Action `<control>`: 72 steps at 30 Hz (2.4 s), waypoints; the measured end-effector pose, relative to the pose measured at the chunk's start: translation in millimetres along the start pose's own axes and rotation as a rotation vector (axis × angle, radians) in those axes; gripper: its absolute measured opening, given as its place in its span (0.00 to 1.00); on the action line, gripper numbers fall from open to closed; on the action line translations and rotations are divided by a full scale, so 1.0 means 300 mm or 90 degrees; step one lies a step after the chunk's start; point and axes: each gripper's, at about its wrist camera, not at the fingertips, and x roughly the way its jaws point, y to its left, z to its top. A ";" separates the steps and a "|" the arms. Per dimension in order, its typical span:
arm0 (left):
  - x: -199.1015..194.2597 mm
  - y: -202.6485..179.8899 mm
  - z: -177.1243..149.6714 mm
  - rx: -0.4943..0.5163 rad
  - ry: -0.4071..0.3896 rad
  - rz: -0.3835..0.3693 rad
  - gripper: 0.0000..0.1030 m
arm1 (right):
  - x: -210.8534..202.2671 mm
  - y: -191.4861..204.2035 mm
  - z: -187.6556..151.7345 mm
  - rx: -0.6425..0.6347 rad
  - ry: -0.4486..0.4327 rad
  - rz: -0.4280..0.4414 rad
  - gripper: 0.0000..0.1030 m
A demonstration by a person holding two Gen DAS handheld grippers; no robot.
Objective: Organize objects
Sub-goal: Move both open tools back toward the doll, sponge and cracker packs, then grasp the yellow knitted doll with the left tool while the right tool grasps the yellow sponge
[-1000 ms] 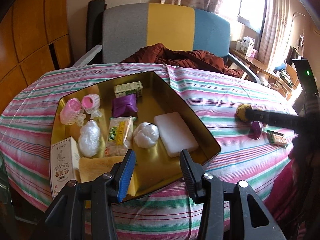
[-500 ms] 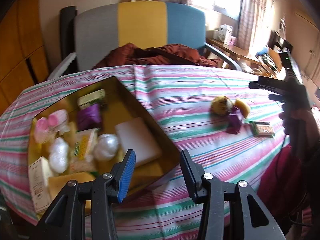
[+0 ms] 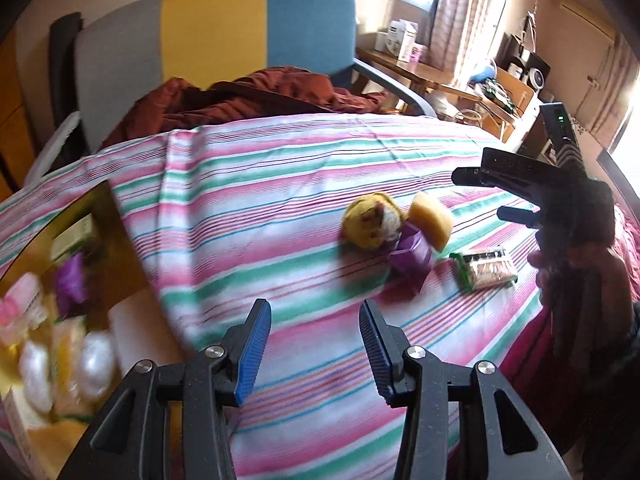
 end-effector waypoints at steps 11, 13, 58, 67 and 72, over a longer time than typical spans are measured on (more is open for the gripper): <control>0.206 -0.075 0.171 -0.004 0.041 -0.057 0.45 | 0.007 -0.006 0.001 0.012 0.020 0.017 1.00; 0.242 -0.080 0.193 -0.009 0.048 -0.069 0.46 | 0.004 -0.010 0.003 0.018 0.017 0.019 1.00; 0.247 0.000 -0.031 -0.059 0.050 -0.060 0.39 | 0.192 0.219 -0.130 -0.213 0.180 0.073 0.93; 0.162 -0.016 -0.124 -0.033 0.048 -0.040 0.39 | 0.152 0.181 -0.077 -0.176 0.132 0.084 0.48; 0.121 -0.038 -0.181 -0.001 0.044 -0.032 0.39 | 0.158 0.207 -0.088 -0.197 0.140 0.077 0.49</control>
